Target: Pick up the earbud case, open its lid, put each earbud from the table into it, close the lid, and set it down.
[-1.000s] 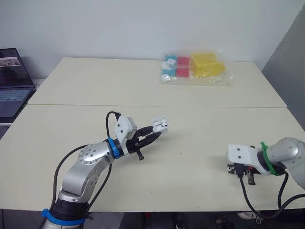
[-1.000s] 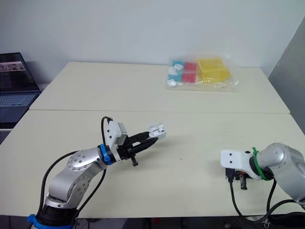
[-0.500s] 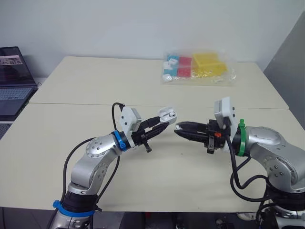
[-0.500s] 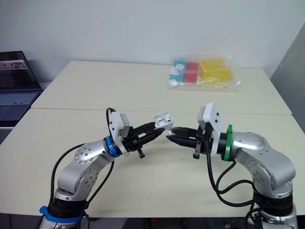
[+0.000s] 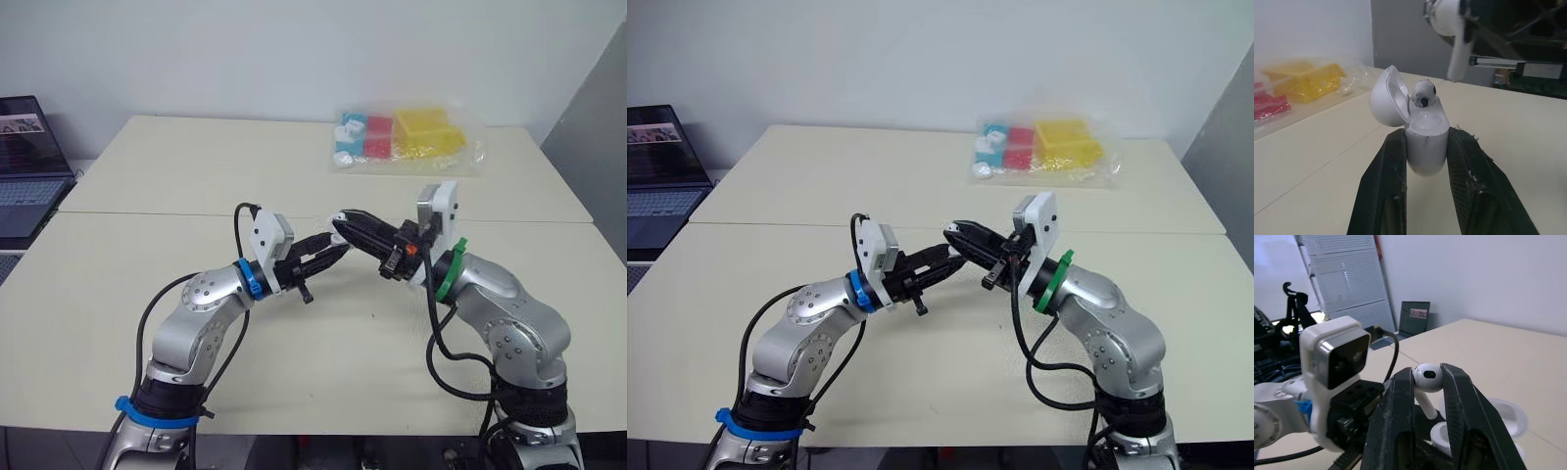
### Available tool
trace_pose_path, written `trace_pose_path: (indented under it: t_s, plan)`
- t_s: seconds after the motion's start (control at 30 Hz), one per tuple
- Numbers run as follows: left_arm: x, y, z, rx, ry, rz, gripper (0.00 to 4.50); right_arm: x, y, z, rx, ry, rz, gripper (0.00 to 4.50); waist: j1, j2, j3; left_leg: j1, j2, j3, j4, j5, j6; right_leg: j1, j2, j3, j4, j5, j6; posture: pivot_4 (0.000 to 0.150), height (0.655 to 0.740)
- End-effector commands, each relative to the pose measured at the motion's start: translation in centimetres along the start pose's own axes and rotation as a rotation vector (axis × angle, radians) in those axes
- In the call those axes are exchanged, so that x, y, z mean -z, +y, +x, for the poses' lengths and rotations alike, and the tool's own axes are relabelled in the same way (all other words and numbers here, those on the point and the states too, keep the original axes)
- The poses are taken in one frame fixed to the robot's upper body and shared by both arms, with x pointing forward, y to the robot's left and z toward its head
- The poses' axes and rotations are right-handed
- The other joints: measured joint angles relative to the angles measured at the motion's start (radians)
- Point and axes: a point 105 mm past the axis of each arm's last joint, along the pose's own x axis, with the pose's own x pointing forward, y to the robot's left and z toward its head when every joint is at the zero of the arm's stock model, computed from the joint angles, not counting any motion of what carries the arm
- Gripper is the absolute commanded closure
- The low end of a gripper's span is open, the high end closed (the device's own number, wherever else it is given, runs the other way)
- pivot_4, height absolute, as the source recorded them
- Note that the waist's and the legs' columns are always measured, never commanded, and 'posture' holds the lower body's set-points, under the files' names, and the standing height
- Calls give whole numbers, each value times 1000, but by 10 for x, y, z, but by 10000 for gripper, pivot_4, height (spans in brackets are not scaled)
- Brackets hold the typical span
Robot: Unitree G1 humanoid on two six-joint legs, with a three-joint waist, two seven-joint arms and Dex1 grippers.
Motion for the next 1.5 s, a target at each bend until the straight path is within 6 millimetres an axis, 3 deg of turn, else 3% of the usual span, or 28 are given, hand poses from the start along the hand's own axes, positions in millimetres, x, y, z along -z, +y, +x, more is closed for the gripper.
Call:
trace_pose_path:
  t_s: [0.03, 0.3, 1.0, 1.03, 1.17, 1.5]
  plan:
    - [-13, -1, 1, 14, -45, 31, 37099, -7, 0, 3, 11, -41, -54, 40929, 0, 0, 0, 0, 0, 0, 0, 0, 0, 0, 0, 0, 0, 0, 0, 1500, 7400]
    - [-13, -1, 2, 7, -48, 31, 37099, 11, 3, 3, 1, -10, -51, 40929, 0, 0, 0, 0, 0, 0, 0, 0, 0, 0, 0, 0, 0, 0, 0, 1500, 7400]
    - [-17, 1, 1, -5, -64, 33, 37099, 25, -2, 2, 44, 27, -22, 40929, 0, 0, 0, 0, 0, 0, 0, 0, 0, 0, 0, 0, 0, 0, 0, 1500, 7400]
    - [-16, 1, 1, -5, -64, 33, 37099, 24, -3, 2, 49, 29, -45, 33634, 0, 0, 0, 0, 0, 0, 0, 0, 0, 0, 0, 0, 0, 0, 0, 1500, 7400]
    - [-16, 1, 1, -7, -62, 35, 37099, 16, -4, 1, 60, 18, -110, 20207, 0, 0, 0, 0, 0, 0, 0, 0, 0, 0, 0, 0, 0, 0, 0, 1500, 7400]
    - [-13, 1, -1, -16, -54, 32, 37099, 0, 8, -8, 7, 13, -144, 19920, 0, 0, 0, -1, 0, 0, -1, 0, 0, -1, 0, 0, -1, 0, 0, 1500, 7400]
